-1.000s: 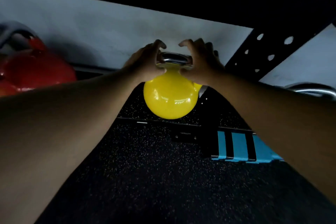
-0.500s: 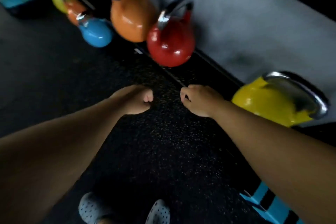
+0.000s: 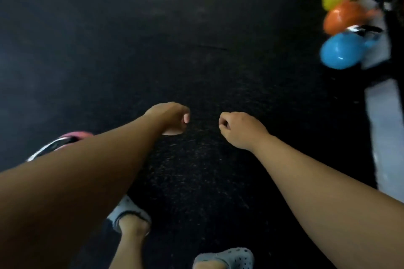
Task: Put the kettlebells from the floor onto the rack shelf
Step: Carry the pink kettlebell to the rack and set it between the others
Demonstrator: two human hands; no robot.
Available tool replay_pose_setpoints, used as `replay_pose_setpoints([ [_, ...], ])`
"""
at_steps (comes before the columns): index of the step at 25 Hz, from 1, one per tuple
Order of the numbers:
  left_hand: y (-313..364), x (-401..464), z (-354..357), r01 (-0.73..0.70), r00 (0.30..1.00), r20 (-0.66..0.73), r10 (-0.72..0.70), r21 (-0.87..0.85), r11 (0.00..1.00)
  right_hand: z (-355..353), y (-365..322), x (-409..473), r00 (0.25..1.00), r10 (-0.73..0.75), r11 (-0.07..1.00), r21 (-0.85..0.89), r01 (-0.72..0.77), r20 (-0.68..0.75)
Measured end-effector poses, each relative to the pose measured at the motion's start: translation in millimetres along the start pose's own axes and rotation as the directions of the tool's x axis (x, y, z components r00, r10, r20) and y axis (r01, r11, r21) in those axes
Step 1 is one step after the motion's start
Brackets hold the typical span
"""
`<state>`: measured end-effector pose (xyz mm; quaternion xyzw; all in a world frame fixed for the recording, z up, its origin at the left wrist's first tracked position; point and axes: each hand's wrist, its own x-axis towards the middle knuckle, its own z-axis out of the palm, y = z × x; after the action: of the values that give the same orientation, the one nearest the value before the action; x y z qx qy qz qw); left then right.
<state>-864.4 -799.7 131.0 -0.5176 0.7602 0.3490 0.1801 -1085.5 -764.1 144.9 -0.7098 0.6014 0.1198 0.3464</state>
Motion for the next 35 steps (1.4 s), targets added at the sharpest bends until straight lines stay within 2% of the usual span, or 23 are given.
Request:
replay_pose_setpoints([
  [3, -131, -49, 1, 0.148, 0.985, -0.065, -0.159, -0.152, 0.977, 24, -127, 73, 0.985, -0.146, 0.986, -0.067, 0.152, 0.087],
  [7, -296, -130, 31, 0.332, 0.916, -0.113, -0.384, -0.323, 0.886, 71, -295, 149, 0.942, -0.266, 0.946, -0.134, 0.296, 0.203],
  [10, -381, -181, 68, 0.457, 0.837, -0.105, -0.537, -0.408, 0.791, 118, -381, 184, 0.908, -0.346, 0.899, -0.193, 0.393, 0.235],
  [13, -436, -214, 116, 0.525, 0.761, -0.114, -0.638, -0.47, 0.709, 174, -435, 212, 0.858, -0.423, 0.838, -0.234, 0.492, 0.291],
  [15, -456, -216, 151, 0.55, 0.719, -0.133, -0.683, -0.492, 0.675, 214, -451, 232, 0.82, -0.468, 0.787, -0.266, 0.557, 0.33],
  [17, -464, -210, 177, 0.563, 0.707, -0.136, -0.694, -0.486, 0.668, 246, -455, 250, 0.792, -0.496, 0.729, -0.326, 0.602, 0.356],
  [20, -476, -190, 213, 0.563, 0.677, -0.154, -0.72, -0.521, 0.641, 286, -452, 280, 0.783, -0.506, 0.67, -0.407, 0.62, 0.361],
  [22, -485, -170, 225, 0.507, 0.674, -0.193, -0.713, -0.582, 0.636, 301, -444, 298, 0.775, -0.525, 0.667, -0.396, 0.631, 0.352],
  [26, -499, -144, 227, 0.403, 0.722, -0.19, -0.666, -0.666, 0.627, 311, -435, 316, 0.746, -0.572, 0.718, -0.231, 0.656, 0.342],
  [30, -498, -135, 215, 0.378, 0.809, -0.167, -0.564, -0.587, 0.716, 300, -432, 312, 0.708, -0.583, 0.695, -0.206, 0.689, 0.399],
  [33, -487, -131, 189, 0.321, 0.837, -0.195, -0.511, -0.581, 0.748, 275, -422, 302, 0.745, -0.569, 0.751, -0.149, 0.643, 0.348],
  [35, -474, -123, 158, 0.273, 0.866, -0.216, -0.452, -0.554, 0.787, 245, -408, 291, 0.799, -0.533, 0.808, -0.114, 0.578, 0.278],
])
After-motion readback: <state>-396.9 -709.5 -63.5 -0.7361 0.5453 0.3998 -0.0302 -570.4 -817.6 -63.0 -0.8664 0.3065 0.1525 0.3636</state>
